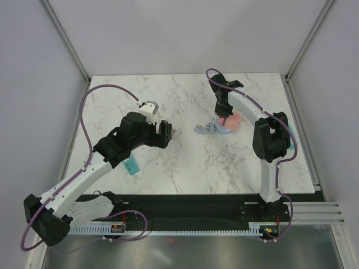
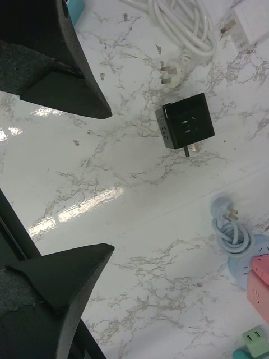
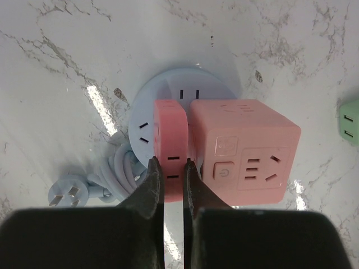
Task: Insert the plug
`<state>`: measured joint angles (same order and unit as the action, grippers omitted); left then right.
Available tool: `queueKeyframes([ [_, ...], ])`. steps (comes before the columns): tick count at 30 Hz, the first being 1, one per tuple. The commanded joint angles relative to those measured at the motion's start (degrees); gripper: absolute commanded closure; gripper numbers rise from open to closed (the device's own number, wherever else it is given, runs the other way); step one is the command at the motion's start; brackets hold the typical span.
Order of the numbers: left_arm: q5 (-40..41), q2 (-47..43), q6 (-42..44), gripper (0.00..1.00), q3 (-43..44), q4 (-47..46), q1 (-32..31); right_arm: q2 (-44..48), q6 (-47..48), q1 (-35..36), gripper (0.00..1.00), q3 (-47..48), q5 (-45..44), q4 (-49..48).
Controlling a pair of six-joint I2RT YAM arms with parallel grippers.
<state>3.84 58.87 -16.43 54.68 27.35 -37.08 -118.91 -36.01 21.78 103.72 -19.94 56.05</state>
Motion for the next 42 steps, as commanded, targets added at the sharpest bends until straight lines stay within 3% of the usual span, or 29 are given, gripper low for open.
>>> queueKeyframes([
  [1,1.3,-1.1,1.1,0.0,-0.1,-1.8,0.2,-2.4,0.1,-0.2,1.0,-2.9,1.1,1.3],
  [28,3.8,-2.0,1.4,0.0,-0.4,-2.0,0.2,-6.9,1.9,0.8,1.0,-8.1,0.2,-1.0],
  [31,3.9,-1.9,1.6,0.0,0.8,-1.3,0.2,-6.3,2.1,0.8,0.9,-6.1,0.6,-0.5],
  [32,4.1,-2.5,1.6,0.0,1.0,-0.9,0.2,-5.6,2.2,0.9,0.8,-4.4,1.0,-0.4],
  [34,4.5,-3.4,1.2,0.0,0.6,-1.0,0.2,-5.0,2.6,0.9,0.73,-1.5,2.9,1.1],
  [38,4.7,-4.5,0.8,0.0,0.8,-0.9,0.2,-4.6,2.8,0.9,0.44,9.8,3.7,5.2],
  [42,5.4,-4.6,-0.2,0.0,1.8,-0.2,0.2,-4.2,2.9,0.9,0.32,13.6,3.7,8.4],
])
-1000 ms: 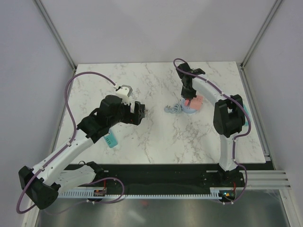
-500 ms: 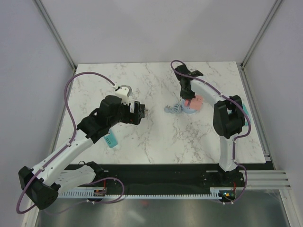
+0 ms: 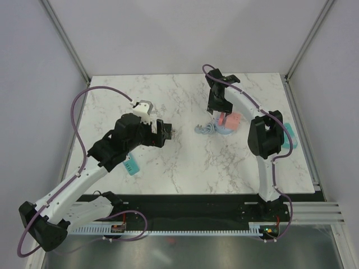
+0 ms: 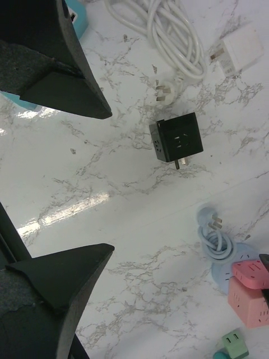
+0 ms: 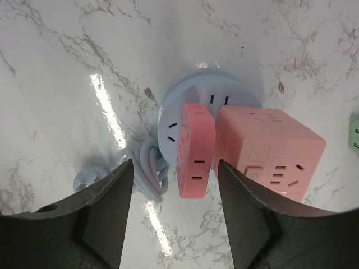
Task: Insert the plug
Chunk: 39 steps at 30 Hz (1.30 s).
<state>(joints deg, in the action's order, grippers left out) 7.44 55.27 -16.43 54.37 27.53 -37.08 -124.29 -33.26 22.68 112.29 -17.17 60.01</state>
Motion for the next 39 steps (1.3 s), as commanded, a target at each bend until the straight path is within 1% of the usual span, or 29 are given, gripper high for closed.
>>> queueKeyframes([
  [1,2.0,-1.0,-0.3,0.0,2.3,-0.3,0.2,1.5,0.1,0.0,0.31,5.4,0.8,4.6],
  [6,4.4,-0.9,-2.4,0.0,3.9,1.6,0.2,6.5,1.4,0.1,0.31,4.6,3.3,4.7],
  [7,4.3,-0.7,-3.0,0.0,4.9,2.7,0.2,8.9,1.6,0.4,0.31,4.1,3.6,4.7],
  [9,3.8,-0.5,-5.4,0.0,5.7,3.5,0.2,11.7,2.1,0.6,0.31,1.5,4.1,4.5],
  [10,3.2,-0.3,-6.2,0.0,6.4,3.9,0.3,15.1,2.1,0.6,0.31,0.0,4.0,4.0],
  [12,0.7,0.4,-8.7,0.0,6.9,5.0,0.3,19.2,2.6,0.0,0.3,-7.6,2.5,1.5],
  [13,0.0,0.6,-9.4,0.01,7.2,5.1,0.3,23.2,2.7,-2.2,0.29,-13.7,3.1,0.6],
  [15,-1.6,1.0,-11.4,0.02,7.0,5.3,0.4,26.7,2.5,-5.9,0.29,-19.5,5.1,-1.7],
  [16,-2.1,1.2,-11.7,0.02,6.9,5.3,0.4,30.1,2.6,-9.7,0.29,-24.4,5.2,-2.4],
  [18,-3.4,2.3,-11.3,0.02,7.1,5.2,0.5,33.3,2.3,-14.0,0.28,-28.3,4.8,-4.7],
  [19,-3.5,2.7,-10.7,0.02,7.4,5.1,0.5,36.1,2.1,-18.6,0.28,-30.2,5.3,-5.5],
  [20,-3.7,3.3,-10.2,0.02,7.6,5.2,0.4,37.2,1.4,-21.1,0.27,-33.4,5.7,-6.4],
  [21,-3.2,4.1,-9.6,0.02,7.9,5.3,0.5,38.0,1.1,-22.3,0.27,-34.8,5.8,-7.7],
  [22,-3.0,4.5,-9.6,0.02,8.2,5.3,0.5,38.9,0.7,-26.9,0.27,-36.0,5.7,-8.3],
  [25,-2.9,5.9,-9.1,0.02,8.8,4.8,0.5,37.9,-0.8,-30.9,0.26,-39.3,5.2,-10.2],
  [27,-3.7,6.7,-8.1,0.03,9.0,4.6,0.5,36.5,-2.8,-31.7,0.25,-39.8,4.7,-11.7],
  [30,-5.4,8.0,-7.8,0.03,8.7,3.9,0.5,33.0,-5.6,-32.1,0.25,-39.1,6.5,-14.3],
  [32,-6.8,8.8,-7.4,0.04,7.7,2.6,0.5,29.6,-6.0,-32.2,0.26,-36.8,7.8,-15.5],
  [35,-11.6,9.4,-5.6,0.05,6.7,1.8,0.5,24.0,-0.6,-32.1,0.26,-32.5,10.5,-17.3],
  [37,-13.1,9.1,-3.6,0.05,6.1,1.6,0.5,20.9,4.0,-32.1,0.25,-30.6,10.8,-16.3],
  [39,-13.9,7.6,-2.2,0.06,5.4,0.6,0.5,19.6,6.8,-32.1,0.26,-30.6,10.1,-16.4],
])
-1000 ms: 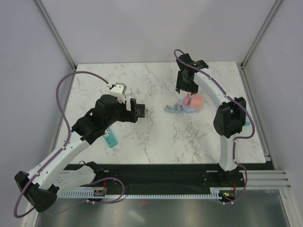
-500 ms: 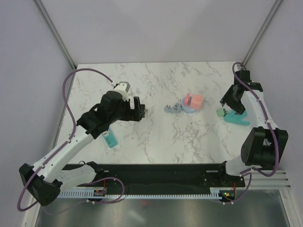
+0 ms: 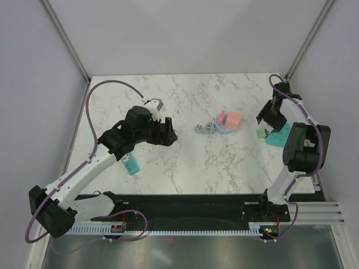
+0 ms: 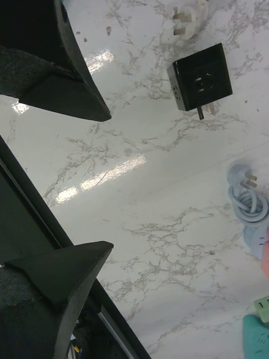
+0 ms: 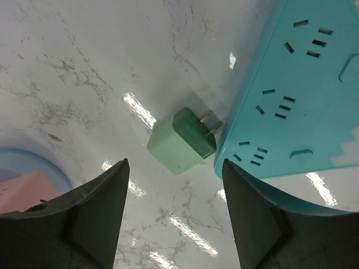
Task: Insert the plug
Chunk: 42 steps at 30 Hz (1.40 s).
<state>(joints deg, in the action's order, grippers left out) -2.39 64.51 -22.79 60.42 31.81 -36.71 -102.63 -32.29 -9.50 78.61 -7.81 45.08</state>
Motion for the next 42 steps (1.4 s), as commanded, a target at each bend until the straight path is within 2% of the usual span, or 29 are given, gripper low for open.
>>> queueKeyframes([
  [1,-3.9,-2.1,4.3,0.06,-1.4,-4.2,0.2,-3.4,8.2,0.0,0.26,3.3,-0.1,-1.4],
  [5,-4.4,-4.9,5.8,0.06,-3.7,-7.3,0.2,-6.2,15.4,0.1,0.26,3.9,-0.1,-1.3],
  [9,-8.3,-5.7,6.0,0.06,-4.5,-8.6,0.2,-8.9,22.9,0.1,0.27,4.6,2.4,-1.7],
  [14,-8.2,-5.2,5.9,0.07,-3.9,-8.6,0.1,-9.2,25.6,0.3,0.28,4.4,6.9,-2.3],
  [21,-6.9,-6.4,5.5,0.07,-4.5,-9.0,0.2,-11.4,26.6,3.0,0.33,4.6,4.0,-1.9],
  [24,-9.5,-6.0,5.2,0.09,-3.7,-9.4,0.2,-11.6,26.2,3.1,0.44,5.1,3.8,-2.0],
  [25,-10.6,-5.6,5.1,0.1,-3.4,-9.5,0.1,-11.6,26.1,3.1,0.52,5.6,3.5,-1.9],
  [29,-21.4,-5.2,4.9,0.14,-1.0,-9.3,0.1,-10.6,24.4,3.2,0.64,7.7,3.0,-1.0],
  [34,-23.0,-7.1,5.5,0.17,0.8,-9.2,0.1,-8.2,21.5,3.2,0.8,10.6,4.4,1.7],
  [39,-24.5,-8.0,7.7,0.17,3.0,-9.2,0.1,-2.1,17.5,3.4,0.81,11.0,7.4,5.2],
  [42,-22.9,-9.0,12.5,0.17,3.8,-9.6,0.1,5.3,15.3,3.6,0.83,7.0,15.6,5.2],
])
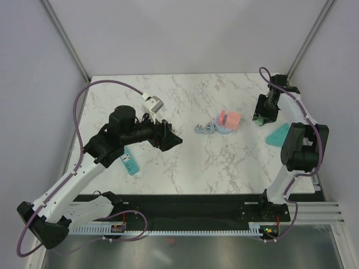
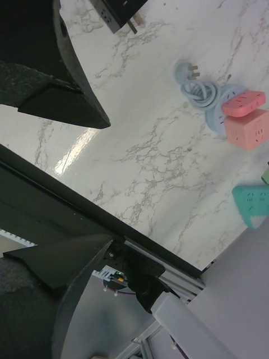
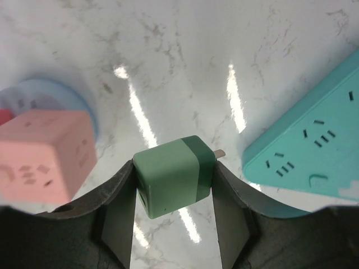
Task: Insert the plug
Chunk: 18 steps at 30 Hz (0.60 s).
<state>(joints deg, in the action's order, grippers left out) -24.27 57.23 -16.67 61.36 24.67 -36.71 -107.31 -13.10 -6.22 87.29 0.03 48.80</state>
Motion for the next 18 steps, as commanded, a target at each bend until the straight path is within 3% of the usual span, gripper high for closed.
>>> queueKeyframes([
  [1,0.1,-1.8,7.6,0.17,3.1,-2.7,0.1,12.3,-4.6,0.6,0.83,-2.9,8.9,1.6],
  [6,6.1,-4.4,11.7,0.16,1.4,-8.3,0.1,27.4,-6.2,3.1,0.86,-10.6,22.4,-0.1],
  [10,-4.7,-4.0,15.0,0.13,0.4,-10.8,0.1,35.3,-12.0,5.8,0.87,-16.4,40.4,-6.5],
  [15,-12.0,-2.3,22.2,0.12,-1.2,-17.6,0.0,40.5,-18.5,16.3,0.87,-22.8,45.3,-13.6],
  [18,-12.4,-1.7,24.5,0.1,-2.9,-22.2,-0.1,44.3,-27.3,21.6,0.87,-29.4,47.7,-24.3],
])
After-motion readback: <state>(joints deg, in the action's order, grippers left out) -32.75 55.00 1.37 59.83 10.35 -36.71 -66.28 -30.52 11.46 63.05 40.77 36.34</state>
